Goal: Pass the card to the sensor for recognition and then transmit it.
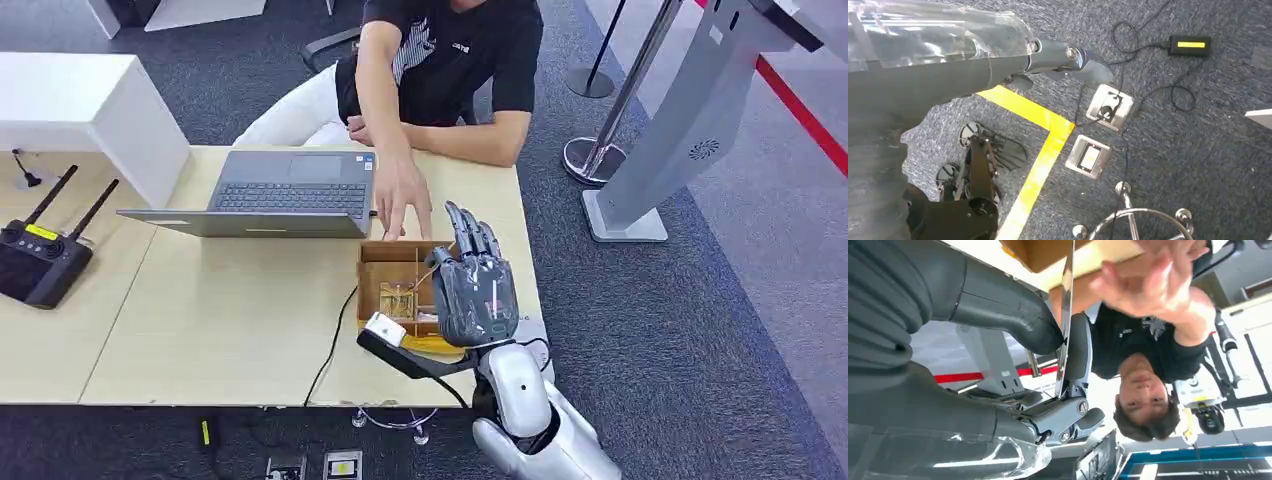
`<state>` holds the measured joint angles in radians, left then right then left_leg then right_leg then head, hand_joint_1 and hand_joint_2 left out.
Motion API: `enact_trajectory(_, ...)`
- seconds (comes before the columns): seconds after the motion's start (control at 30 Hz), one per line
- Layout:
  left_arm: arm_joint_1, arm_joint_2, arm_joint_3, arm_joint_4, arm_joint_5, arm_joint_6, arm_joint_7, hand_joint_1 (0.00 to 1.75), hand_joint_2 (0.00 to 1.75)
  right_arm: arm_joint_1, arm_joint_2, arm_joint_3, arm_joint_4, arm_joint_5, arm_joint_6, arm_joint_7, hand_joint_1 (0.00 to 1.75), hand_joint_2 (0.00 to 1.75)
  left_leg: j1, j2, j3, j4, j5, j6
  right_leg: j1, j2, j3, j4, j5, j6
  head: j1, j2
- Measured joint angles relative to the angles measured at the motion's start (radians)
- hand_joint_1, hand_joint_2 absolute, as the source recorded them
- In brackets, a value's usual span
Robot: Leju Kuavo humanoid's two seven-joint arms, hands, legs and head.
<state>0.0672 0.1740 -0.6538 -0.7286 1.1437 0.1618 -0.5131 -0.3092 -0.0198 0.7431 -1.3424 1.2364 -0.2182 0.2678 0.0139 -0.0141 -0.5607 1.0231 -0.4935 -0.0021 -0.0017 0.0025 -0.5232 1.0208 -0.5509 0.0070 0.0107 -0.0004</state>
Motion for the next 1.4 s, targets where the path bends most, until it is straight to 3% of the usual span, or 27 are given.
enact_trajectory(0.4,-0.073,-0.002,-0.046,0.011,-0.045,-0.028,0.023,0.0,1.75,-0.17,0.099,0.004,0.105,-0.076,0.051,-0.016,1.75,1.75,0.0,-0.001,-0.001,0.0,0.001,-0.001,0.0,0.0,0.0,0.001,0.0,0.0,0.0,0.0)
enact_trajectory(0.63,-0.093,-0.006,-0.053,0.02,-0.091,-0.051,0.043,0.0,1.75,-0.241,0.132,0.015,0.198,-0.084,0.058,0.025,1.75,1.75,0.0,-0.001,-0.001,0.0,0.001,-0.001,0.0,0.0,0.0,0.001,0.0,0.0,0.0,0.0)
enact_trajectory(0.67,-0.095,-0.008,-0.053,0.022,-0.096,-0.056,0.044,0.0,1.75,-0.248,0.135,0.016,0.211,-0.08,0.06,0.029,0.8,1.75,0.0,-0.001,-0.001,0.0,0.001,-0.001,0.0,0.0,0.0,0.001,0.0,0.0,0.0,0.0)
enact_trajectory(0.7,-0.098,-0.01,-0.053,0.025,-0.1,-0.06,0.045,0.0,1.75,-0.254,0.137,0.018,0.225,-0.076,0.062,0.034,0.0,1.75,0.0,-0.001,-0.001,0.0,0.001,-0.001,0.0,0.0,0.0,0.0,0.0,0.0,0.0,0.0)
enact_trajectory(0.9,-0.101,-0.018,-0.053,0.041,-0.114,-0.079,0.045,0.0,1.75,-0.253,0.139,0.023,0.278,-0.063,0.048,0.048,0.0,1.75,0.0,-0.001,-0.001,0.0,0.001,-0.001,0.0,0.0,-0.001,0.0,0.0,0.0,0.0,0.0)
enact_trajectory(1.03,-0.089,-0.022,-0.053,0.047,-0.116,-0.08,0.035,0.0,1.75,-0.226,0.134,0.016,0.285,-0.057,-0.036,0.043,0.0,1.75,0.0,-0.001,-0.001,0.0,0.001,-0.001,0.0,0.0,-0.001,0.0,0.0,0.0,0.0,0.0)
enact_trajectory(1.2,-0.078,-0.026,-0.051,0.051,-0.118,-0.079,0.021,0.0,1.75,-0.204,0.121,0.008,0.283,-0.058,-0.074,0.038,0.0,1.75,0.0,0.0,0.0,0.0,0.001,-0.001,0.0,0.001,-0.002,0.0,0.0,-0.001,0.0,0.0)
enact_trajectory(1.27,-0.066,-0.029,-0.044,0.051,-0.113,-0.079,0.0,0.0,1.75,-0.166,0.114,-0.013,0.268,-0.103,-0.147,0.018,0.0,1.75,0.0,-0.001,0.0,0.0,0.001,-0.001,0.0,0.0,-0.001,0.0,0.0,-0.001,0.0,0.0)
enact_trajectory(1.4,-0.032,-0.034,-0.033,0.051,-0.111,-0.079,-0.033,0.0,1.75,-0.038,0.066,-0.108,0.215,-0.317,-0.425,-0.071,0.0,1.75,0.0,-0.001,0.0,0.0,0.0,-0.001,0.0,0.0,-0.001,-0.001,0.0,-0.001,0.0,0.0)
